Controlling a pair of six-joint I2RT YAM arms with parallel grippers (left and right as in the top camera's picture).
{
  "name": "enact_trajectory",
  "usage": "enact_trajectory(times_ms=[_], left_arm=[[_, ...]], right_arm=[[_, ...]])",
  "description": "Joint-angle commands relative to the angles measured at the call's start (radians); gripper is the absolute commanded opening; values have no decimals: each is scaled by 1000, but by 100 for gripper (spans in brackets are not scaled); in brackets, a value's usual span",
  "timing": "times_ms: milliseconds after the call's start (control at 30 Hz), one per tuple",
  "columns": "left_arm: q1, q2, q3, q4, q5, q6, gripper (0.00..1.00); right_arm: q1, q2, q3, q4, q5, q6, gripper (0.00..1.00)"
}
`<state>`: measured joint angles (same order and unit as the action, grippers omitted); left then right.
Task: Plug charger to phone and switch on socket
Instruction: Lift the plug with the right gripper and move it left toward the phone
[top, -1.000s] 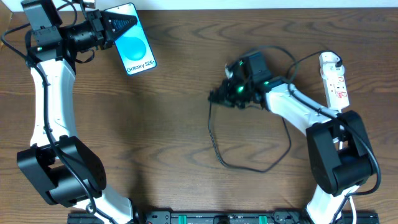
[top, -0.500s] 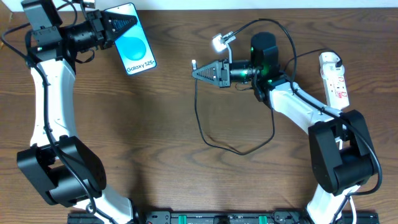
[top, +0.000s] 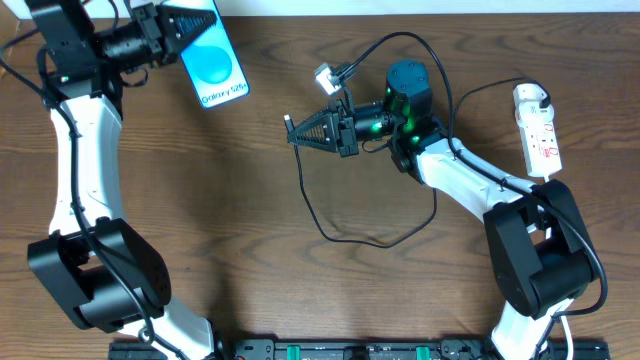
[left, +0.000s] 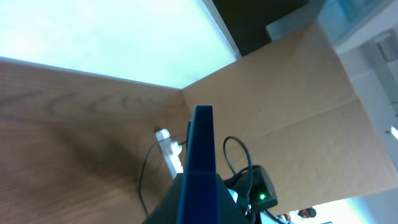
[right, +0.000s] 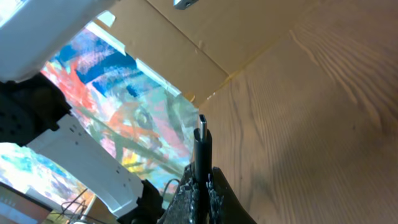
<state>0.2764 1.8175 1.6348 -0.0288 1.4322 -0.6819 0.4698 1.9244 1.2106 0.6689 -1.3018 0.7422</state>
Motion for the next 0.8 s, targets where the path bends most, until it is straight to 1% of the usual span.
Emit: enact_trajectory(times_ms=[0, 100, 233, 333, 633, 767], left_arm=[[-27, -7, 3, 123, 23, -173, 8], [-55, -7, 3, 176, 23, -196, 7], [-96, -7, 3, 185, 22, -201, 7], [-127, -7, 3, 208, 22, -241, 8], [-178, -7, 3, 407, 21, -387, 7], [-185, -7, 3, 425, 14, -406, 7]], right_arm=[[8, 6, 6, 65, 13, 74, 1], [8, 6, 6, 163, 12, 150, 1], [9, 6, 6, 276, 9, 241, 1], [10, 6, 6, 343, 8, 299, 1], [10, 6, 6, 467, -7, 396, 1], [10, 6, 6, 495, -6, 413, 1]])
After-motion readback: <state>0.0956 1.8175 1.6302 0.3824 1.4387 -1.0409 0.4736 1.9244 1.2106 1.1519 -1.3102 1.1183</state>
